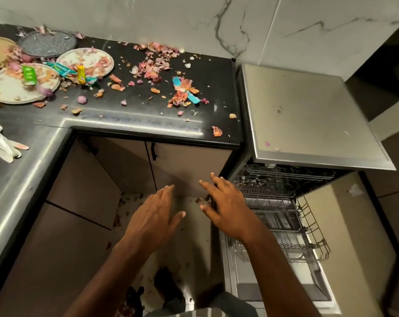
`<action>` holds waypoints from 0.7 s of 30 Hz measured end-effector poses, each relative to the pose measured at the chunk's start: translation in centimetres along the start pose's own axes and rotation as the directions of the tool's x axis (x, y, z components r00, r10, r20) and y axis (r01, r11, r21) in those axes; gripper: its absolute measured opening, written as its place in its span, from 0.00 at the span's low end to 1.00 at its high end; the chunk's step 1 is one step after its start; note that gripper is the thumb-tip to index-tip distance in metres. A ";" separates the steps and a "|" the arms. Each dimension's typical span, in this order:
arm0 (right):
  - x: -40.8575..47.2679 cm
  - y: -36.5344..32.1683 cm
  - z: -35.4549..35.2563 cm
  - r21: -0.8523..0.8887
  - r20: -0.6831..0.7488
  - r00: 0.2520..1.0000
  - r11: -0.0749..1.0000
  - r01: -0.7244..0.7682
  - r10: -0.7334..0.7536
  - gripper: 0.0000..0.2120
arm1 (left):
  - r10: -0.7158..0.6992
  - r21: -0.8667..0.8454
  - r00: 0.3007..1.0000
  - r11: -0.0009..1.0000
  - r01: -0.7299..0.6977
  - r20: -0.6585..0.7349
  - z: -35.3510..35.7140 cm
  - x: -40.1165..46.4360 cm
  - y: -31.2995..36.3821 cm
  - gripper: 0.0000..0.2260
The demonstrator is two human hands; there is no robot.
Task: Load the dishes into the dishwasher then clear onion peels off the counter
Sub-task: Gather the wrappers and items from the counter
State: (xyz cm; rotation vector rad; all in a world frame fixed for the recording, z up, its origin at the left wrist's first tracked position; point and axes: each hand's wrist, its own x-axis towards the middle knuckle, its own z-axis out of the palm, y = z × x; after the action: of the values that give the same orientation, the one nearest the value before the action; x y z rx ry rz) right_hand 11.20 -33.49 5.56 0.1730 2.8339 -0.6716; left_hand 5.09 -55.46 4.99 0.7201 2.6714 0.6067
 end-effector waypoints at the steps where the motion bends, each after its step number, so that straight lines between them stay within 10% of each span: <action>1: -0.5 0.5 -0.1 0.005 -0.005 1.000 1.000 -0.017 0.017 0.31 | 0.016 0.008 1.000 1.000 -0.016 0.013 0.3 0.3 0.4 0.35; 10: -2.9 5.3 -1.9 0.049 0.011 0.993 0.991 -0.122 0.122 0.31 | 0.104 0.065 0.990 0.992 -0.110 0.092 2.0 3.9 6.0 0.35; 21: 5.4 6.1 -5.1 0.020 -0.058 0.991 0.992 0.121 -0.119 0.31 | -0.028 0.100 0.991 0.994 0.041 -0.130 -1.5 6.1 6.9 0.35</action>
State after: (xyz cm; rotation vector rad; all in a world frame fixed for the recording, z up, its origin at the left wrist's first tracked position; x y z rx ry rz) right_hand 6.00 -25.38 6.06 0.0257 2.9104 -0.7364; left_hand 2.25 -47.24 8.46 0.6809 2.8457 0.5274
